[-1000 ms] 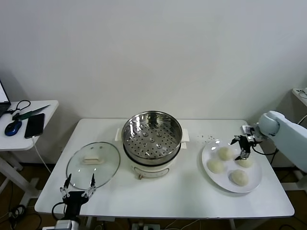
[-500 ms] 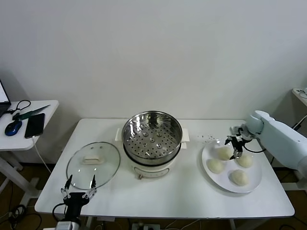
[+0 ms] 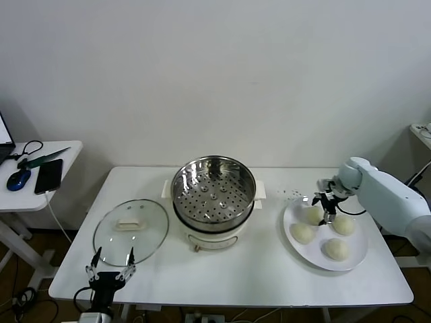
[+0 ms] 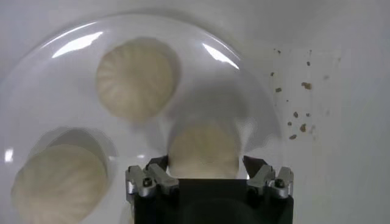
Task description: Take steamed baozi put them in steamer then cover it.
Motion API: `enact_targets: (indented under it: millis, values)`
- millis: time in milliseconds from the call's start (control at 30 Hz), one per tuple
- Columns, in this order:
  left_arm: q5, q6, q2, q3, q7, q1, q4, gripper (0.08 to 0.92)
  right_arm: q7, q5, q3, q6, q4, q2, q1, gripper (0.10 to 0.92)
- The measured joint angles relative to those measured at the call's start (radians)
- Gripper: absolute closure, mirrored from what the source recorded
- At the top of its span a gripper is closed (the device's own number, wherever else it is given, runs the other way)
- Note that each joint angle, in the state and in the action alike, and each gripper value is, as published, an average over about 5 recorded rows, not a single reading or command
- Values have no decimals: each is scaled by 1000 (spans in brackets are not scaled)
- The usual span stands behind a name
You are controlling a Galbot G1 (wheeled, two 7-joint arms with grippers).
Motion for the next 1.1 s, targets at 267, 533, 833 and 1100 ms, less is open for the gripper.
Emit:
enact_targets:
  millis: [267,533,833,1100]
  values:
    - [0,1,-1,0,-2,0,0,177,-2,4,3,12,5,-7,9,336]
    - [5,8,-1,0,-12,-1,2,177,1,55,-110,62,77,-28,122,330]
    - [24,17,-7,19,-13,-13,-2,177,-5,103,-334,171,222,2,387,330]
    - [29,16,-9,24,-12,-4,-3,177,-5,69,-432,297,331,87,561,330]
